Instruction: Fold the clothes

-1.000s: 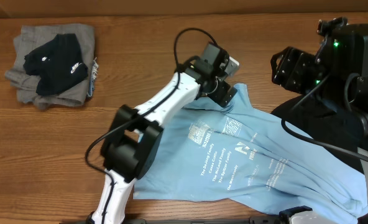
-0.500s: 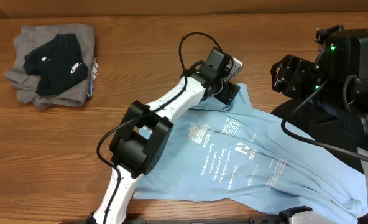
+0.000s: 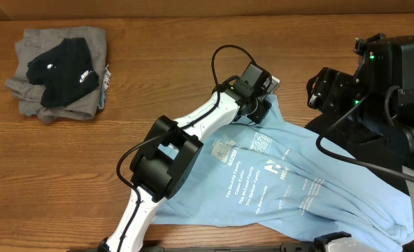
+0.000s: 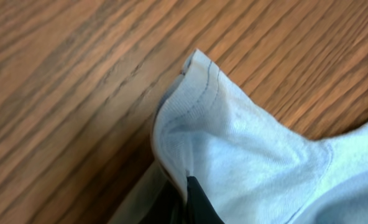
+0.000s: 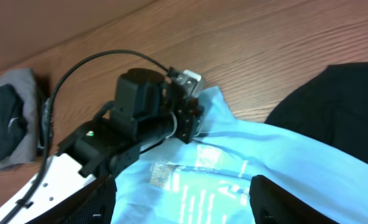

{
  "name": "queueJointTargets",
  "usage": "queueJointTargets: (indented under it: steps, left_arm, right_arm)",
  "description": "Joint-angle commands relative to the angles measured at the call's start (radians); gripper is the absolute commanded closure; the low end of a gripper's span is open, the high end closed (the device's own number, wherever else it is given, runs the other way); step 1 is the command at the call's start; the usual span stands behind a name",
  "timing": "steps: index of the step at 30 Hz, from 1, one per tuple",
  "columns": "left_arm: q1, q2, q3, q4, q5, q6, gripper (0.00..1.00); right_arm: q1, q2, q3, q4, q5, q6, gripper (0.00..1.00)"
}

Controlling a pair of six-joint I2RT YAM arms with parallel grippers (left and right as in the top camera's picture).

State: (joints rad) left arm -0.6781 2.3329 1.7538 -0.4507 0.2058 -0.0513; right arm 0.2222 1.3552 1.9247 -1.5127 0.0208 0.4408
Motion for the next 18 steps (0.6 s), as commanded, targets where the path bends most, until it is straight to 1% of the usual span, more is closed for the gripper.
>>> queueJointTargets:
  steps: [1,2,4,6,11,14,18]
  left_arm:
    - [0.048,-0.032,0.107,-0.079,-0.025,-0.01,0.96]
    - [0.064,-0.047,0.135,-0.11,-0.044,-0.01,0.96]
    - [0.107,-0.09,0.21,-0.192,-0.108,-0.017,0.96]
    - [0.153,-0.134,0.288,-0.262,-0.145,-0.017,0.96]
    - [0.257,-0.241,0.449,-0.394,-0.154,-0.016,0.96]
    - [0.306,-0.303,0.487,-0.443,-0.17,-0.015,0.96]
    - [0.361,-0.372,0.488,-0.472,-0.265,0.01,0.96]
  right_arm:
    - [-0.008,-0.003,0.012,0.0,0.072,0.018,0.24]
    - [-0.014,-0.003,0.012,0.006,0.075,0.04,0.2]
    - [-0.037,-0.003,0.012,0.027,0.074,0.079,0.2]
    - [-0.069,0.001,0.012,0.05,0.075,0.088,0.19]
    - [-0.162,0.04,0.012,0.062,0.076,0.088,0.2]
    - [-0.229,0.096,0.012,0.06,0.076,0.087,0.19]
    - [-0.311,0.207,0.012,0.059,0.068,0.073,0.19]
